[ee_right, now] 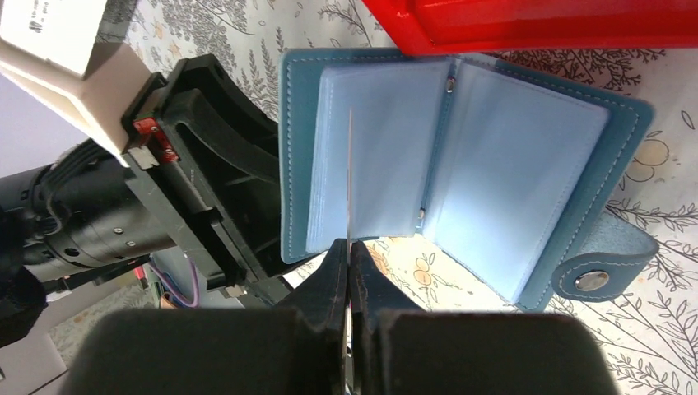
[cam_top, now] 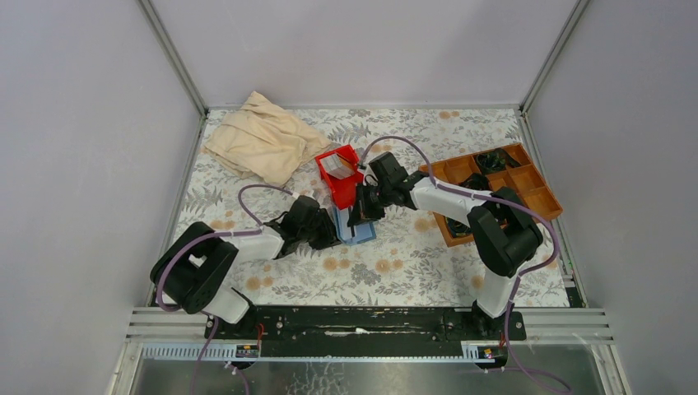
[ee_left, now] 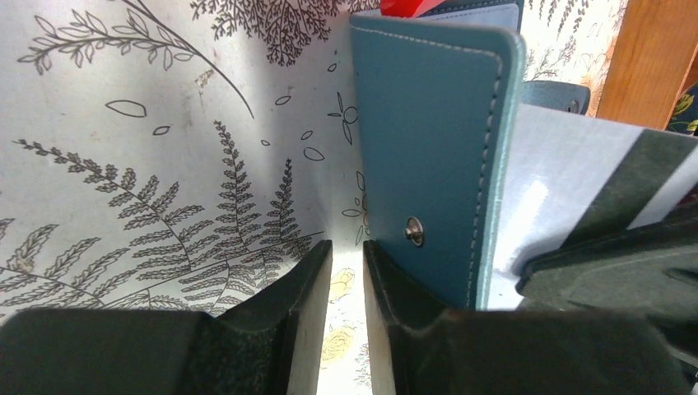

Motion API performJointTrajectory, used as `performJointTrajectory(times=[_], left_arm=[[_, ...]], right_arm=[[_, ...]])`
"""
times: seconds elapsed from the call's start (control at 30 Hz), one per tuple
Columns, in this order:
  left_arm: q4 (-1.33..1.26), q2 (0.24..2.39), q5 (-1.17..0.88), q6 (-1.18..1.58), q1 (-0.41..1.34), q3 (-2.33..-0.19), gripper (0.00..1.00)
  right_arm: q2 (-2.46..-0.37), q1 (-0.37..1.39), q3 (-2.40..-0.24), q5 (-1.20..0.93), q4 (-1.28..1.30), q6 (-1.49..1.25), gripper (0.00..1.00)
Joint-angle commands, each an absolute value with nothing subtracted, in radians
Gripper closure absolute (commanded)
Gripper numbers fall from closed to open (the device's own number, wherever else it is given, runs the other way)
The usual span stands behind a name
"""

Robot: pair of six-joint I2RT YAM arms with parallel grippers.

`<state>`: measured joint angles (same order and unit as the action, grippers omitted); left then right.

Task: Put the credit cards into the card holder
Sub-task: Open the card holder at the center of the board.

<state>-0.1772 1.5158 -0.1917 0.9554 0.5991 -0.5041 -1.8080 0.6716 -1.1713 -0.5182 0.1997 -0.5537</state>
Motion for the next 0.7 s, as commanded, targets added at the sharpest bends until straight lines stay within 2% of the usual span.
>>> performJointTrajectory(times=[0.0, 0.3, 0.67], left_arm=[[0.114, 1.578, -0.04, 0.919, 0.593, -0.423, 0.69], [0.22, 1.523, -0.073, 0.951, 0.606, -0.427, 0.68], [0.504, 1.444, -0.011, 0.954, 0.661, -0.594, 0.66]], right_arm=[[-1.819, 0.683, -1.155, -0.553, 0.154, -0.522, 1.0], [-1.858, 0.686, -1.128, -0.557, 0.1, -0.529, 1.0], [-1.87, 0.698, -1.128, -0.538, 0.073, -0.528, 1.0]])
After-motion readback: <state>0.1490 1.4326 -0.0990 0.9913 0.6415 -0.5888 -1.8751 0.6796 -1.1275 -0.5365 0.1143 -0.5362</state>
